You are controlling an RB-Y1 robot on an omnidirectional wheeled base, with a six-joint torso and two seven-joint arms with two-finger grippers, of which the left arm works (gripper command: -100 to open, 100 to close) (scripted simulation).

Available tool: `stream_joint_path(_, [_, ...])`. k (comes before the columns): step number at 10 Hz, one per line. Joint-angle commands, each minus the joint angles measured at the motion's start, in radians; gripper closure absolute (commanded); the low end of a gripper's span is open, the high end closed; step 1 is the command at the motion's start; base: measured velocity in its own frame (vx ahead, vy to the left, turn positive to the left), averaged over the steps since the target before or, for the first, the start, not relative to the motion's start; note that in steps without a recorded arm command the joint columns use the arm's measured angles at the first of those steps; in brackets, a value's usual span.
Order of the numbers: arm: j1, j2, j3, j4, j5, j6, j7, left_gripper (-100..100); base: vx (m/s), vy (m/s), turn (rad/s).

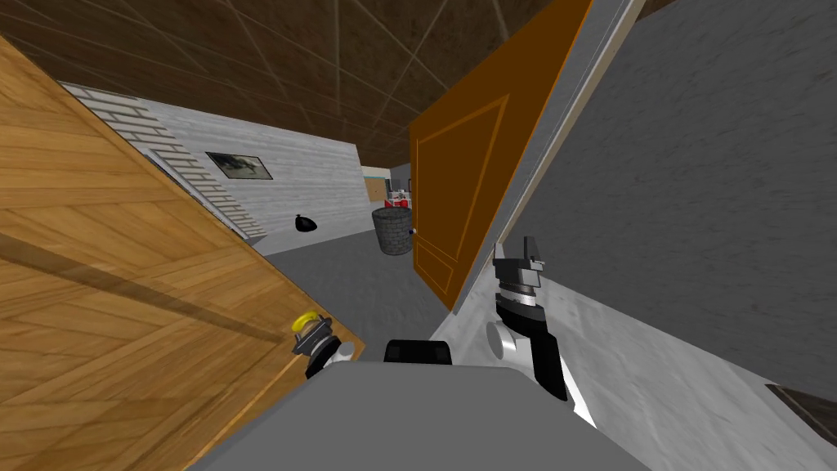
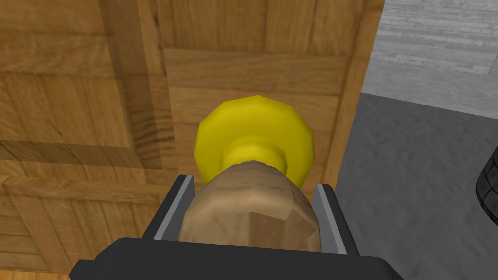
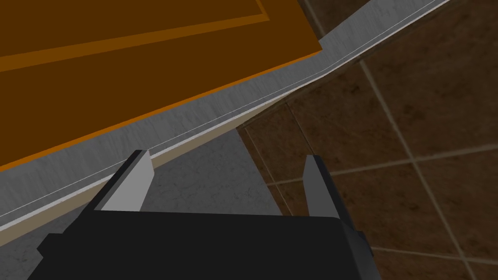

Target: Push the door open

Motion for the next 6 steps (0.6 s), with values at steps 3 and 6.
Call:
stream_joint_path(3, [0.034, -0.018, 0.052, -0.036, 0.026, -0.014, -0.036, 100, 0.151, 0.082, -0.042])
stream_joint_path(6, [0.042, -0.011, 0.060, -0.034, 0.041, -0.012, -0.031, 100, 0.101, 0.103, 0.021])
